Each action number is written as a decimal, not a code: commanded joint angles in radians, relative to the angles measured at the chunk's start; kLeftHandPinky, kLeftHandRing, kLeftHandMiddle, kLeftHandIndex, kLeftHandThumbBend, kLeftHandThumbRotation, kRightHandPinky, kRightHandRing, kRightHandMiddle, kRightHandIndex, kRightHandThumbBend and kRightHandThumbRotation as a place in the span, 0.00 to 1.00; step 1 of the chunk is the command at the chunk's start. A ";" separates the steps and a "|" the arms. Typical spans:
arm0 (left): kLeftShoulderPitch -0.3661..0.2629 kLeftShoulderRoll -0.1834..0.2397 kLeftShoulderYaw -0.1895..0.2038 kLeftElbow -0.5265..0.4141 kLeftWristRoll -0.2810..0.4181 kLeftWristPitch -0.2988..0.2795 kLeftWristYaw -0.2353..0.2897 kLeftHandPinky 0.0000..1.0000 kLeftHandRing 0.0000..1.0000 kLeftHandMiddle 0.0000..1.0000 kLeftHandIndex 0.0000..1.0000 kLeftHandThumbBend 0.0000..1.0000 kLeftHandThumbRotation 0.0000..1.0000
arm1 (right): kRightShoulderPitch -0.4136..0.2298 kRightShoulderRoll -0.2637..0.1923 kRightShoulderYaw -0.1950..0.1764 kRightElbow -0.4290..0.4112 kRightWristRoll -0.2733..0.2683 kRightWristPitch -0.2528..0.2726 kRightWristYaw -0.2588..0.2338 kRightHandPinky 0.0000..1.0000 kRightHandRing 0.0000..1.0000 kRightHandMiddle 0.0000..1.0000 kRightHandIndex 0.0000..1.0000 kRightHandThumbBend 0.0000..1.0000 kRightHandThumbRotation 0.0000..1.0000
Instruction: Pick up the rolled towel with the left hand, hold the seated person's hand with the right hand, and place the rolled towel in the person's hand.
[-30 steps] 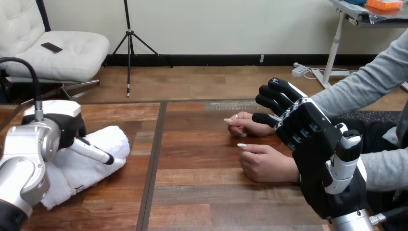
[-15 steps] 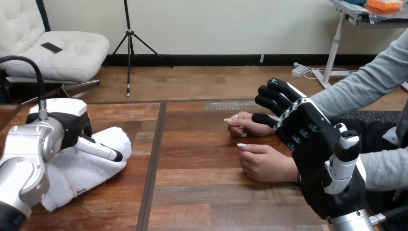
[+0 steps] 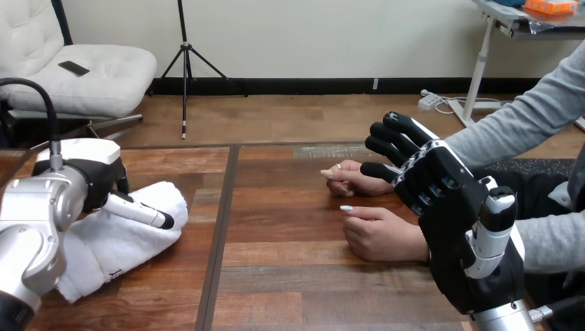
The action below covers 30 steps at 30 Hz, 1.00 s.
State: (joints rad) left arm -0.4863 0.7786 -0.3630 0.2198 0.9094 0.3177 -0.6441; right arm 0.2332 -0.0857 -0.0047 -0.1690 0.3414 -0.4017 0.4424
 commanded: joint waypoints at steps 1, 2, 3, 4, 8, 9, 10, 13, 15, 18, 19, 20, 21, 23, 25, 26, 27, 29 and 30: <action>-0.009 0.027 0.034 -0.066 0.008 0.004 0.022 0.62 0.73 0.79 0.81 1.00 0.75 | -0.059 0.000 -0.002 -0.035 0.001 -0.020 -0.002 0.78 0.87 0.86 0.85 0.99 1.00; -0.006 0.026 0.038 -0.071 0.006 0.004 0.024 0.64 0.74 0.80 0.82 1.00 0.75 | -0.058 0.000 -0.002 -0.035 0.000 -0.020 -0.004 0.78 0.87 0.86 0.85 0.99 1.00; -0.005 0.025 0.041 -0.074 0.005 0.004 0.025 0.65 0.75 0.80 0.83 1.00 0.75 | -0.058 0.000 -0.002 -0.035 -0.001 -0.019 -0.005 0.78 0.87 0.86 0.85 0.99 1.00; -0.003 0.024 0.043 -0.076 0.005 0.004 0.026 0.68 0.77 0.81 0.84 1.00 0.74 | -0.058 0.000 -0.002 -0.036 -0.001 -0.019 -0.005 0.78 0.87 0.86 0.85 0.99 1.00; 0.003 0.023 0.051 -0.093 0.009 0.010 0.026 0.72 0.79 0.83 0.85 1.00 0.74 | -0.058 0.000 -0.002 -0.034 0.006 -0.017 -0.002 0.79 0.87 0.86 0.85 0.99 1.00; 0.004 0.022 0.052 -0.096 0.011 0.012 0.026 0.72 0.80 0.83 0.85 1.00 0.73 | -0.058 0.000 -0.002 -0.033 0.007 -0.018 -0.001 0.79 0.87 0.86 0.85 0.99 1.00; 0.005 0.022 0.053 -0.099 0.011 0.013 0.026 0.73 0.80 0.83 0.85 1.00 0.73 | -0.059 0.000 -0.002 -0.033 0.008 -0.018 0.000 0.79 0.87 0.86 0.85 0.99 1.00; 0.008 0.022 0.057 -0.107 0.015 0.019 0.027 0.76 0.82 0.84 0.85 1.00 0.72 | -0.059 0.001 -0.002 -0.032 0.007 -0.019 -0.001 0.79 0.87 0.86 0.85 0.99 1.00; 0.011 0.020 0.061 -0.115 0.017 0.026 0.032 0.77 0.82 0.85 0.85 1.00 0.72 | -0.060 0.001 -0.002 -0.031 0.008 -0.020 0.000 0.79 0.87 0.86 0.85 0.99 1.00; 0.015 0.017 0.066 -0.128 0.019 0.036 0.038 0.77 0.84 0.87 0.86 1.00 0.71 | -0.062 0.000 -0.003 -0.030 0.009 -0.019 0.001 0.79 0.87 0.86 0.85 0.99 1.00; 0.016 0.017 0.067 -0.132 0.019 0.038 0.039 0.77 0.84 0.87 0.86 1.00 0.70 | -0.062 0.000 -0.003 -0.030 0.009 -0.018 0.001 0.79 0.87 0.86 0.85 0.99 1.00; 0.020 0.016 0.070 -0.138 0.021 0.042 0.045 0.77 0.85 0.87 0.87 1.00 0.70 | -0.062 0.000 -0.003 -0.031 0.008 -0.017 0.000 0.79 0.87 0.86 0.85 0.99 1.00; 0.022 0.016 0.072 -0.142 0.023 0.045 0.049 0.77 0.85 0.88 0.87 1.00 0.69 | -0.061 0.000 -0.003 -0.032 0.007 -0.016 -0.001 0.79 0.87 0.86 0.85 0.99 1.00; 0.026 0.015 0.075 -0.149 0.025 0.050 0.059 0.76 0.86 0.89 0.88 0.99 0.68 | -0.062 -0.001 -0.002 -0.032 0.006 -0.016 -0.001 0.79 0.87 0.86 0.85 0.99 1.00; 0.029 0.015 0.077 -0.152 0.026 0.053 0.067 0.77 0.87 0.89 0.89 0.99 0.67 | -0.062 -0.001 -0.002 -0.031 0.006 -0.017 0.000 0.79 0.87 0.86 0.85 0.99 1.00; 0.032 0.016 0.079 -0.157 0.027 0.053 0.077 0.78 0.87 0.90 0.89 0.99 0.67 | -0.062 -0.001 -0.003 -0.031 0.005 -0.017 0.000 0.79 0.87 0.86 0.85 0.99 1.00; 0.034 0.017 0.080 -0.160 0.028 0.053 0.084 0.78 0.88 0.90 0.89 0.98 0.66 | -0.062 -0.001 -0.003 -0.030 0.005 -0.017 0.000 0.79 0.87 0.86 0.85 1.00 1.00; 0.037 0.018 0.080 -0.167 0.035 0.058 0.094 0.80 0.88 0.90 0.89 0.98 0.66 | -0.063 -0.001 -0.003 -0.030 0.005 -0.018 0.001 0.79 0.87 0.86 0.85 1.00 1.00; 0.038 0.019 0.079 -0.170 0.039 0.061 0.096 0.81 0.89 0.90 0.90 0.98 0.66 | -0.063 -0.002 -0.002 -0.030 0.005 -0.019 0.001 0.79 0.87 0.86 0.85 1.00 1.00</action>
State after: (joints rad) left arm -0.4343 0.7786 -0.3216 0.1040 0.9154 0.3638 -0.5917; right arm 0.2329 -0.0858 -0.0048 -0.1690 0.3414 -0.4017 0.4423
